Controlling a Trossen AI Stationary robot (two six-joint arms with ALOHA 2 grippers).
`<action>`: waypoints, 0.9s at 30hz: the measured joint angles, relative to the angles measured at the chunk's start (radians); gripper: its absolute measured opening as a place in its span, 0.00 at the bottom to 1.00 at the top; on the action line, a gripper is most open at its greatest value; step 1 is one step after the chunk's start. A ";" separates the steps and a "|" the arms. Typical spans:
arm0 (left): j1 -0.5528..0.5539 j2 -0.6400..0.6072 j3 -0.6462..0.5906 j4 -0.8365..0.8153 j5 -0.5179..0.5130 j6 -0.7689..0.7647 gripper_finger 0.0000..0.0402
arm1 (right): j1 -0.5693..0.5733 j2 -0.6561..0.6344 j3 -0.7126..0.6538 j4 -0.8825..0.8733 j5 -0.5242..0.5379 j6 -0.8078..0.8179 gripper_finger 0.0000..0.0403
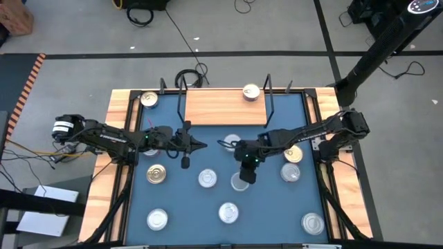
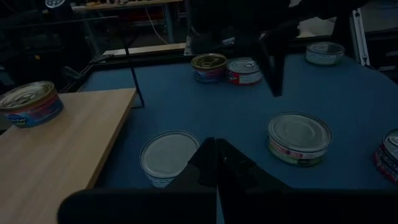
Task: Stack canned seafood by type on shelf
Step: Put the green tuna can on the shelf
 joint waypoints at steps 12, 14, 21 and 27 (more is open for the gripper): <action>0.000 0.000 0.000 -0.020 0.000 -0.004 0.00 | 0.056 0.082 0.000 -0.027 0.104 -0.074 0.14; 0.000 0.000 0.000 -0.021 0.000 -0.009 0.00 | 0.054 0.117 0.000 -0.023 0.099 -0.068 0.16; -0.001 0.000 0.000 -0.023 0.000 -0.018 0.00 | 0.043 0.180 0.004 0.002 0.063 -0.043 0.11; -0.002 0.000 0.000 -0.024 0.000 -0.018 0.00 | 0.023 0.175 0.003 -0.005 0.061 -0.010 0.02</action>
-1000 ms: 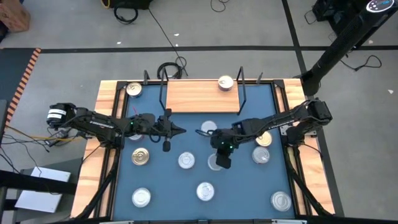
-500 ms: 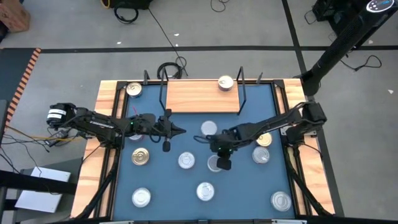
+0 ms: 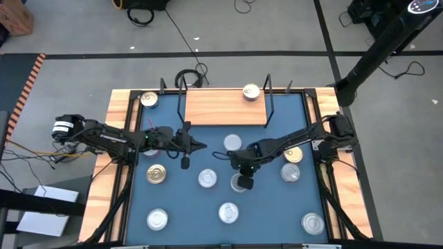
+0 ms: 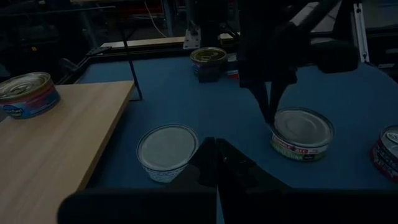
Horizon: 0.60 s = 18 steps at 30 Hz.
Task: Stack canned seafood by type on shelf
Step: Put the green tuna can on the shelf
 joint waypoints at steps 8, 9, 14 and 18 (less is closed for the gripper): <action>-0.001 0.000 0.000 -0.004 0.000 0.000 0.00 | -0.051 0.005 0.000 -0.052 -0.041 0.075 0.01; -0.002 0.000 0.000 -0.005 0.000 0.000 0.00 | -0.056 0.005 -0.001 -0.060 -0.039 0.080 0.01; -0.002 0.000 0.000 -0.008 0.000 -0.001 0.00 | -0.073 0.011 -0.012 -0.082 -0.041 0.076 0.01; -0.002 0.000 0.000 -0.012 0.000 -0.001 0.00 | -0.080 0.011 -0.031 -0.078 -0.045 0.071 0.01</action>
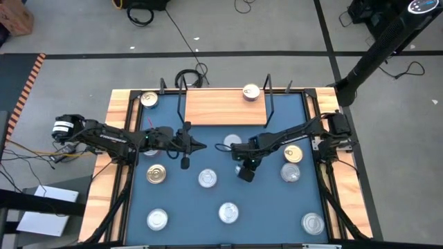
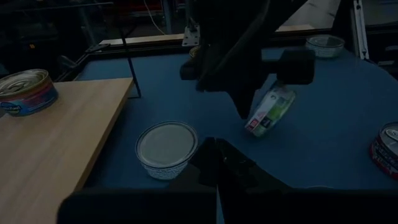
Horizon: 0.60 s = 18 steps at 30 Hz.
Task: Stack canned seafood by type on shelf
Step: Put the green tuna can on the shelf
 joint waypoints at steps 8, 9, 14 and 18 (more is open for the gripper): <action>0.000 0.000 0.000 -0.004 0.000 0.000 0.00 | -0.001 -0.001 -0.007 -0.002 -0.004 -0.029 0.04; 0.000 0.000 0.000 -0.004 0.000 0.000 0.00 | -0.001 -0.001 -0.007 -0.008 -0.004 -0.031 0.04; 0.000 0.000 0.000 -0.005 0.000 0.000 0.00 | -0.001 -0.004 -0.007 -0.035 -0.003 -0.046 0.09; 0.000 0.000 0.000 -0.005 0.000 0.000 0.00 | 0.001 -0.031 -0.007 -0.059 -0.003 -0.086 0.12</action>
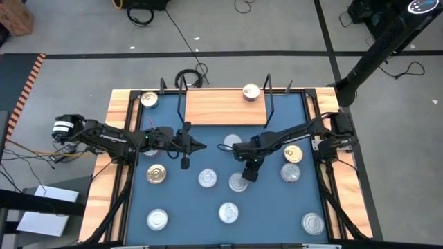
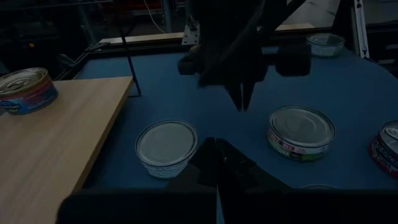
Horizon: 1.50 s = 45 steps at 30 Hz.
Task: Stack canned seafood by type on shelf
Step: Put the green tuna can on the shelf
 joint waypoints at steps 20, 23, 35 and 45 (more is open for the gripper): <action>-0.002 0.000 0.000 0.000 0.016 -0.002 0.00 | 0.130 -0.038 -0.020 0.270 0.080 -0.230 0.03; -0.004 0.000 0.000 0.001 0.020 -0.002 0.00 | 0.122 -0.022 -0.022 0.235 0.079 -0.218 0.02; -0.006 0.000 0.000 0.000 0.020 0.001 0.00 | 0.075 -0.030 -0.018 0.116 0.239 -0.071 0.01; -0.006 0.000 0.000 -0.002 0.019 0.001 0.00 | 0.060 -0.119 0.012 0.016 0.392 -0.136 0.03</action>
